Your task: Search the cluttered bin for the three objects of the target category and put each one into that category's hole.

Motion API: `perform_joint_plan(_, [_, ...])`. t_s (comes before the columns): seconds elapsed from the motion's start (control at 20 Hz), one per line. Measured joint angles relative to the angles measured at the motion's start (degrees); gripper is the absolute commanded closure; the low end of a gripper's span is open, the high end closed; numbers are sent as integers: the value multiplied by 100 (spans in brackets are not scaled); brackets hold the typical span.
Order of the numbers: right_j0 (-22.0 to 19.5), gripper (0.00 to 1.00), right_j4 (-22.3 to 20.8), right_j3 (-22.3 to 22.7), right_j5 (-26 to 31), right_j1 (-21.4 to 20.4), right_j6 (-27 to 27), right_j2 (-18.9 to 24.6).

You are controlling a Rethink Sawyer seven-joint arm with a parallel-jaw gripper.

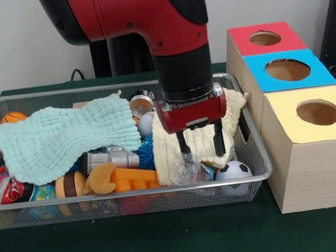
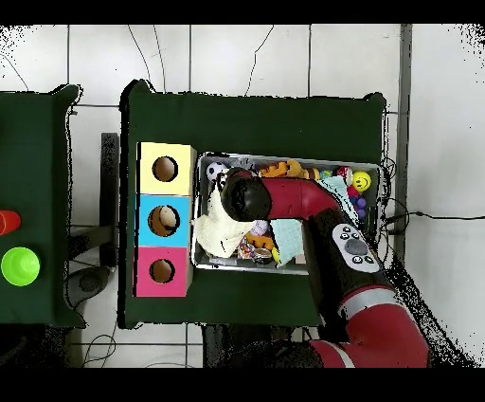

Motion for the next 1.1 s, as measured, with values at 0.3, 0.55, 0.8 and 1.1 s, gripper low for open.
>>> perform_joint_plan(0.3, [61,0,6,-348,317,352,0,1])
perform_joint_plan(0.55, [58,0,7,-463,483,402,0,0])
perform_joint_plan(0.8, [60,0,6,-548,627,423,0,-1])
perform_joint_plan(1.1, [55,0,6,-591,695,440,0,-1])
